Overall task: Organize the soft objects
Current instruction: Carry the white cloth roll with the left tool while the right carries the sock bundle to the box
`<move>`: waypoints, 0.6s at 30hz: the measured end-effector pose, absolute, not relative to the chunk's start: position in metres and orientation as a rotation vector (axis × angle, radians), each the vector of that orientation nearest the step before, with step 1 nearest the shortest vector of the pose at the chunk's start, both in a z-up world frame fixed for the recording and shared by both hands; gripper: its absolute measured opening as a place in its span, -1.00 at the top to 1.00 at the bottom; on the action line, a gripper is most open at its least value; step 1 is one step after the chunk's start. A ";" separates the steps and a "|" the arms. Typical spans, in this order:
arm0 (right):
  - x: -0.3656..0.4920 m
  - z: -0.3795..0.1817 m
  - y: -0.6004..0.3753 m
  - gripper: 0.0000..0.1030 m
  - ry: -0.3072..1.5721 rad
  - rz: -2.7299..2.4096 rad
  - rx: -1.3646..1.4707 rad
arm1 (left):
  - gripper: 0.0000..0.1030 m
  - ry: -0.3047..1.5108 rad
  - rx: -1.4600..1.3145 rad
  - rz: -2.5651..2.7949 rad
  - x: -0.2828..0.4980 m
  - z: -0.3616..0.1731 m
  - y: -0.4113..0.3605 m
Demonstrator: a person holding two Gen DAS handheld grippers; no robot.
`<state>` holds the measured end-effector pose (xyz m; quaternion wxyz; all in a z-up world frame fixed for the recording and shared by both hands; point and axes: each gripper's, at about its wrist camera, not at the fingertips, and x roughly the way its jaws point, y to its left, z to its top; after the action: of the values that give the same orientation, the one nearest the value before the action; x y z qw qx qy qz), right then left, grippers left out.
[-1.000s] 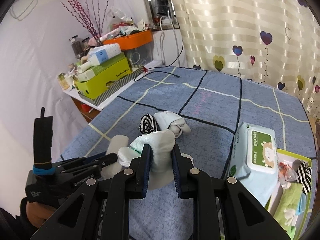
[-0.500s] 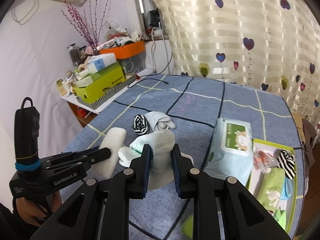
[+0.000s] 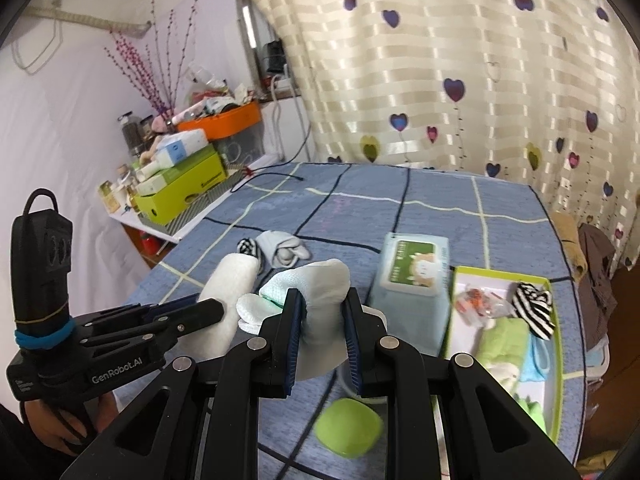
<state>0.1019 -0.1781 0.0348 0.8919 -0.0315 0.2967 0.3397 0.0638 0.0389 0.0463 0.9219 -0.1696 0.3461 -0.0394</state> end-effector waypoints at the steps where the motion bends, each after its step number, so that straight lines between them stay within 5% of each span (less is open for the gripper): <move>1: 0.102 0.035 -0.184 0.62 0.614 0.698 -0.059 | 0.59 0.711 -0.344 -0.088 0.064 0.047 0.035; 18: 0.098 0.039 -0.256 0.62 0.585 0.610 0.022 | 0.59 0.712 -0.258 -0.190 0.073 0.064 -0.032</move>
<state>0.0980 -0.2558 0.0394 0.9120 0.0108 0.2838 0.2959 0.0728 -0.0324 0.0638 0.9248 -0.1257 0.3468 -0.0928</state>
